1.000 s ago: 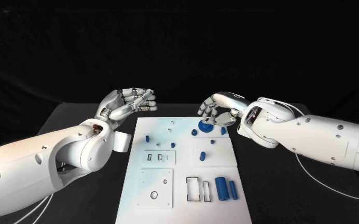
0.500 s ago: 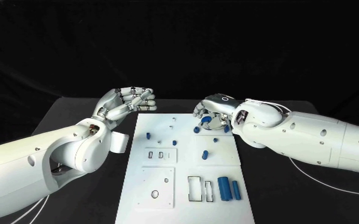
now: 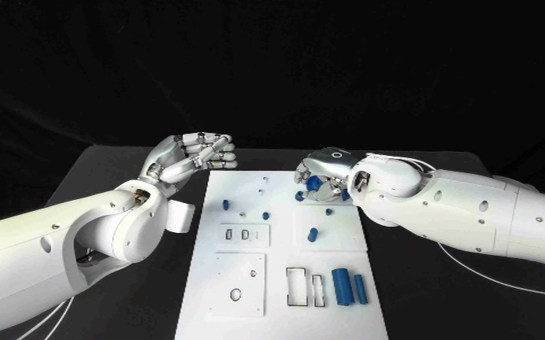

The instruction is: Assemble the parts on the task board

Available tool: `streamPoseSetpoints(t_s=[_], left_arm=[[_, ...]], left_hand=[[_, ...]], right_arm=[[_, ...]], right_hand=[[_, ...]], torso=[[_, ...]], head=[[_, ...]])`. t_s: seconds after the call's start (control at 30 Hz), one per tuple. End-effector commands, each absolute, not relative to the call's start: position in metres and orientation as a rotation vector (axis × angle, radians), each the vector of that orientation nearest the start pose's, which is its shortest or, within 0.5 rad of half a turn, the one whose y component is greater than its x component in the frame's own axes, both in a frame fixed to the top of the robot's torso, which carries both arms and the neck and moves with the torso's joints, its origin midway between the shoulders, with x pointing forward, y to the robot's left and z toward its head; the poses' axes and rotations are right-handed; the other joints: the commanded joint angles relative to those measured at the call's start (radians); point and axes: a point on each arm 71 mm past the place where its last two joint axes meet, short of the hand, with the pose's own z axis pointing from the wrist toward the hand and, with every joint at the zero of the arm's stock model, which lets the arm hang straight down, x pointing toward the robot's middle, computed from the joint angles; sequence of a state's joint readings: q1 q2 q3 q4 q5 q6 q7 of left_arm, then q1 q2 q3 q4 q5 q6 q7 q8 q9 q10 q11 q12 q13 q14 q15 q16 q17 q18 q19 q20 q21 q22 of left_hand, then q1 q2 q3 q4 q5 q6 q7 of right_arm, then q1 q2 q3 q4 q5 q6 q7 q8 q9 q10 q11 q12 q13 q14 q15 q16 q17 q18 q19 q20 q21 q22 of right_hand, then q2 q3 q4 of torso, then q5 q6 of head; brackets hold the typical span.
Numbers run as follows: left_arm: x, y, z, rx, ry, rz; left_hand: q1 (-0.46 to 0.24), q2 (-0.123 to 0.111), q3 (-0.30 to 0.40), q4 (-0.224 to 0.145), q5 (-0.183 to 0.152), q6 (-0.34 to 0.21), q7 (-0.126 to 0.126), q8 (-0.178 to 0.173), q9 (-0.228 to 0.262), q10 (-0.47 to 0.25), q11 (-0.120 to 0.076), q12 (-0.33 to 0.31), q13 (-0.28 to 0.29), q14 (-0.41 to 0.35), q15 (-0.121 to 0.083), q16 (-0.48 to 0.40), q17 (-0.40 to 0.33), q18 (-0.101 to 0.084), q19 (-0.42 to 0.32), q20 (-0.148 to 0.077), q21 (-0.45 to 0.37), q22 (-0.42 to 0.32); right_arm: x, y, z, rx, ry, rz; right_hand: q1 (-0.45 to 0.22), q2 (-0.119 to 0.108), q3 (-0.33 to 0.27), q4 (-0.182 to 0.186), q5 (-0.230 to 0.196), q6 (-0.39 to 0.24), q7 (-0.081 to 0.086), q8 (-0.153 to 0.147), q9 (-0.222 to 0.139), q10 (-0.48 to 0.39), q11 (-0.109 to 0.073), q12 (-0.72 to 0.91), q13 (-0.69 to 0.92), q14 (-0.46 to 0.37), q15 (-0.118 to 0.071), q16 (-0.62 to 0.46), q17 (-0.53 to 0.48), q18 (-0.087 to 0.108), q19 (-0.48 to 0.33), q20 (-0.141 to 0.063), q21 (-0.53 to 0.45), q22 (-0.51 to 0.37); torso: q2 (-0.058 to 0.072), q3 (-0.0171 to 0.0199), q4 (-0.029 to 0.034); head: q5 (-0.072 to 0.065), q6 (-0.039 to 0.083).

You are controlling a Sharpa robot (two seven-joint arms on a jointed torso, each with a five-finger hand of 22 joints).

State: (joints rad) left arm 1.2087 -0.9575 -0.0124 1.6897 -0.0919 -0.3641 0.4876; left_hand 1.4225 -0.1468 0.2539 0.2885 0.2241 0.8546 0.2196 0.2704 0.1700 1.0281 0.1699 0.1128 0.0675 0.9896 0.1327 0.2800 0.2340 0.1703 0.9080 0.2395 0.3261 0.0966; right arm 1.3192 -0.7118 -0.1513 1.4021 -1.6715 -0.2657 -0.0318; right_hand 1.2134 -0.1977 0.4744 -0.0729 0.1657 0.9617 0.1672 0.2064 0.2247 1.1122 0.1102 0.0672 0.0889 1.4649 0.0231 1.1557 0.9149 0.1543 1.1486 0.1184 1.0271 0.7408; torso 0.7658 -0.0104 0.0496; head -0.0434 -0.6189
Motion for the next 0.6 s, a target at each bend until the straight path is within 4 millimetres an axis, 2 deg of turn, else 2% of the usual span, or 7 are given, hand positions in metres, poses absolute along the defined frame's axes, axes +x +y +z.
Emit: streamPoseSetpoints(t_s=[0.03, 0.27, 0.43, 0.6], left_arm=[[0.4616, 0.2162, -0.1413, -0.955, 1.311, -1.629], [0.4616, 0.2157, -0.1415, -0.960, 1.314, -1.631], [0.4617, 0.2163, -0.1418, -0.963, 1.315, -1.629], [0.4618, 0.2161, -0.1419, -0.964, 1.317, -1.629]], left_hand=[[-0.017, 0.002, -0.009, 0.002, -0.006, 0.000, 0.011, -0.003, -0.002, 0.001, 0.008, -0.006, -0.001, -0.009, 0.002, -0.005, 0.003, 0.013, 0.004, 0.001, -0.005, -0.002], [-0.025, 0.004, -0.013, 0.003, -0.007, -0.001, 0.013, -0.005, -0.002, 0.000, 0.009, -0.009, -0.001, -0.009, 0.002, -0.007, 0.005, 0.013, 0.004, 0.002, -0.006, -0.004], [-0.027, 0.005, -0.014, 0.003, -0.007, -0.001, 0.013, -0.005, -0.002, -0.001, 0.009, -0.010, -0.001, -0.009, 0.003, -0.007, 0.005, 0.013, 0.004, 0.002, -0.007, -0.004], [-0.027, 0.005, -0.014, 0.003, -0.007, -0.001, 0.013, -0.005, -0.002, -0.001, 0.009, -0.010, -0.001, -0.009, 0.003, -0.007, 0.005, 0.013, 0.004, 0.002, -0.007, -0.004]], right_arm=[[0.5074, -0.1591, -0.1769, -0.567, 1.622, 0.506], [0.5070, -0.1562, -0.1789, -0.569, 1.622, 0.511], [0.5064, -0.1546, -0.1793, -0.570, 1.614, 0.520], [0.5061, -0.1532, -0.1799, -0.572, 1.615, 0.525]], right_hand=[[0.005, -0.003, -0.007, 0.001, -0.003, 0.001, 0.001, -0.003, 0.003, -0.007, -0.002, 0.009, 0.002, 0.018, 0.003, 0.018, 0.016, -0.011, 0.013, -0.001, 0.015, 0.019], [0.010, 0.003, -0.004, 0.002, -0.002, 0.004, 0.001, -0.003, 0.005, -0.006, -0.003, 0.013, 0.003, 0.019, 0.003, 0.036, 0.032, -0.014, 0.024, -0.001, 0.037, 0.049], [0.015, 0.011, 0.006, 0.006, -0.009, 0.012, 0.000, -0.001, 0.009, 0.009, -0.005, 0.025, 0.006, 0.020, 0.002, 0.070, 0.063, -0.023, 0.051, -0.001, 0.084, 0.115], [0.018, 0.018, 0.017, 0.009, -0.014, 0.021, -0.003, 0.003, 0.013, 0.019, -0.008, 0.032, 0.007, 0.021, 0.000, 0.088, 0.078, -0.028, 0.065, -0.002, 0.108, 0.149]], torso=[[0.004, 0.0017, 0.0001], [0.006, 0.0015, 0.0025], [0.007, 0.0017, -0.0004], [0.008, 0.0022, 0.0002]], head=[[0.002, 0.003], [0.003, -0.001], [0.006, -0.001], [0.005, 0.001]])
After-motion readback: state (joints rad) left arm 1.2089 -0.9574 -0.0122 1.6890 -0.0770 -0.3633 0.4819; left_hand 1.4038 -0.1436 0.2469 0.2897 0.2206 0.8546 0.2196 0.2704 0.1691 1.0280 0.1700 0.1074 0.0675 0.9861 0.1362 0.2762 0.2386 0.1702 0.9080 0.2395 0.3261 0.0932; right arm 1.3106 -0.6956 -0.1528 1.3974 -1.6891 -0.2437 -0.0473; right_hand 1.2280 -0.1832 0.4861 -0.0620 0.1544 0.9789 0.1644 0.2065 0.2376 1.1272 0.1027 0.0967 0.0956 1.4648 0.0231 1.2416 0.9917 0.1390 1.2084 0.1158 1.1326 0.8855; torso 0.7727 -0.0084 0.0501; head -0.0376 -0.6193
